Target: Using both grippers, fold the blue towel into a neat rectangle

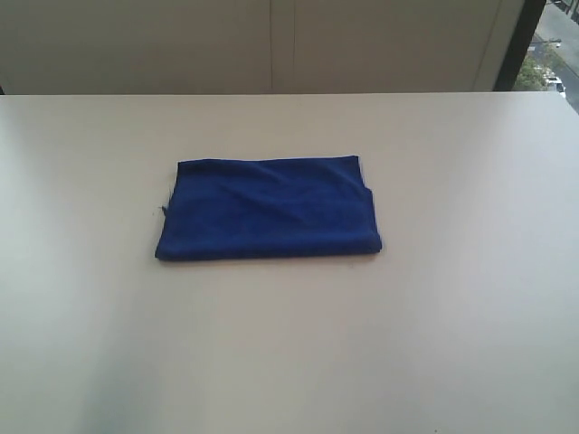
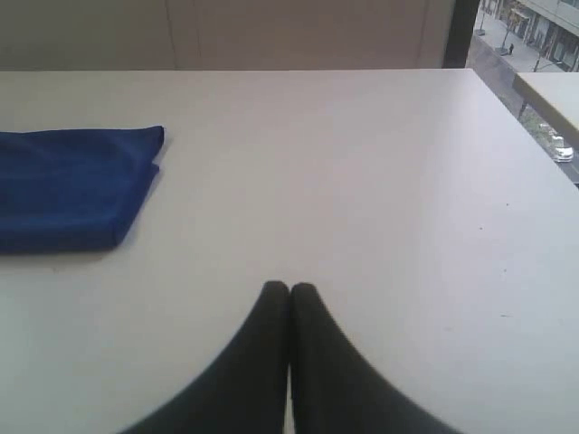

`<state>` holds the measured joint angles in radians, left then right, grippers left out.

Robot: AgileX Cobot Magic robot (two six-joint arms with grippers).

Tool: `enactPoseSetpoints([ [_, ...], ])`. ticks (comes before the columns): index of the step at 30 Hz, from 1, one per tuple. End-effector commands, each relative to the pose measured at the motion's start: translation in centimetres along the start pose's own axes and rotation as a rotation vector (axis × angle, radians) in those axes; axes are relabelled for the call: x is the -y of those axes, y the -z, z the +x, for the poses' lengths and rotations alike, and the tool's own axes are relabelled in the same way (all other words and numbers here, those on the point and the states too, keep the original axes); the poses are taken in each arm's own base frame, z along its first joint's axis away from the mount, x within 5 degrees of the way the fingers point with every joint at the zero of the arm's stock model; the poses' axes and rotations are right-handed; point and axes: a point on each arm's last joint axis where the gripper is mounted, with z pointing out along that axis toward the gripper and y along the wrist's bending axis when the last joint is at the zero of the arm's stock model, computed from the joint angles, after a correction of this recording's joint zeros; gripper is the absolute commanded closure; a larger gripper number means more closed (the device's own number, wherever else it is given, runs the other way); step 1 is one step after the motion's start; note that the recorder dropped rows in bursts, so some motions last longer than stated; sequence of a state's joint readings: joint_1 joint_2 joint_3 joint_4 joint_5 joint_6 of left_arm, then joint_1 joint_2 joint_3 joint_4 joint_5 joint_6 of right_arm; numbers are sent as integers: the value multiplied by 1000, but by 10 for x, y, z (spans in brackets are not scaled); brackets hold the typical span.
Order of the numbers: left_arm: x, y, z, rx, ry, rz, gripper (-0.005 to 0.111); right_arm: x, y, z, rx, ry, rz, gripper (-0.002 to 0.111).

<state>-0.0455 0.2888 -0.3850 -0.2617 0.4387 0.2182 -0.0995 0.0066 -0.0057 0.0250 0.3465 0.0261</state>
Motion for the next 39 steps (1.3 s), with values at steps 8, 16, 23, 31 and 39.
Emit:
enactPoseSetpoints([
  [8,6,9,49,94,-37,-16,107,0,0,1,10,-4,6,108],
  [16,4,-9,71,48,5,-13,107,0,0,1,10,-4,6,108],
  [23,-3,-17,82,46,65,-84,107,0,0,1,12,-4,6,108],
  [31,-7,-27,98,34,135,-128,107,0,0,1,12,-4,6,108],
  [39,-8,-27,98,32,35,-138,107,0,0,1,12,-4,6,108],
])
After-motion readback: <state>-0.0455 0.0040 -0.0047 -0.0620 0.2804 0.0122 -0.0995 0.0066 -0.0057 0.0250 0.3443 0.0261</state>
